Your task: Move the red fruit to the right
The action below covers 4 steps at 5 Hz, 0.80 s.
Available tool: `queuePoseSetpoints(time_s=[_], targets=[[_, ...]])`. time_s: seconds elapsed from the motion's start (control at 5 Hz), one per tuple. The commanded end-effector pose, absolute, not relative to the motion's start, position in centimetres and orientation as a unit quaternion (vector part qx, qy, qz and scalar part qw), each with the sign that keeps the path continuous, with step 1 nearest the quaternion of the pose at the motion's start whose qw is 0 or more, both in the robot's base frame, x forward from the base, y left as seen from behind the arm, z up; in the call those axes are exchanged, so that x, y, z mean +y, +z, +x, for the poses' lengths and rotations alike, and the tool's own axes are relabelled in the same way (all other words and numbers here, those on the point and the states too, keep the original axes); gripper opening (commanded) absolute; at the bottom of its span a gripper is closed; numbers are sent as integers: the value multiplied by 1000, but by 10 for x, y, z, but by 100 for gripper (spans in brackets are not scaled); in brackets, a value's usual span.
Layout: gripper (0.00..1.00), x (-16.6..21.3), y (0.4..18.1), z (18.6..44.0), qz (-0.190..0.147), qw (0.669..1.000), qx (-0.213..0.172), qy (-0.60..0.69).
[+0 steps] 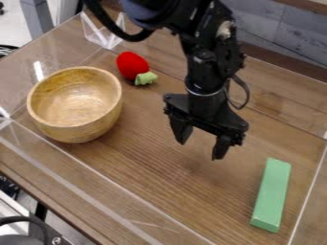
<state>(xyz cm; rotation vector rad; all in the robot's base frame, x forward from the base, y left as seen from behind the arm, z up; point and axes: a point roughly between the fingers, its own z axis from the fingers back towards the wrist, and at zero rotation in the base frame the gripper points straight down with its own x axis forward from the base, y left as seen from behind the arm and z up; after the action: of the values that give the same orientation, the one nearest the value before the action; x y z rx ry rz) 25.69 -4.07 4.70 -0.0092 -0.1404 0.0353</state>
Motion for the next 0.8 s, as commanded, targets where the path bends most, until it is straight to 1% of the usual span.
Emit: queuePoseSetpoints(time_s=[0.0,0.2,0.6], targets=[[100,-26,55,257,-1,998,-69,-6],[100,-4,62,261,3,997,-61,-56],[100,50,73,272,8,984,-53,-170]])
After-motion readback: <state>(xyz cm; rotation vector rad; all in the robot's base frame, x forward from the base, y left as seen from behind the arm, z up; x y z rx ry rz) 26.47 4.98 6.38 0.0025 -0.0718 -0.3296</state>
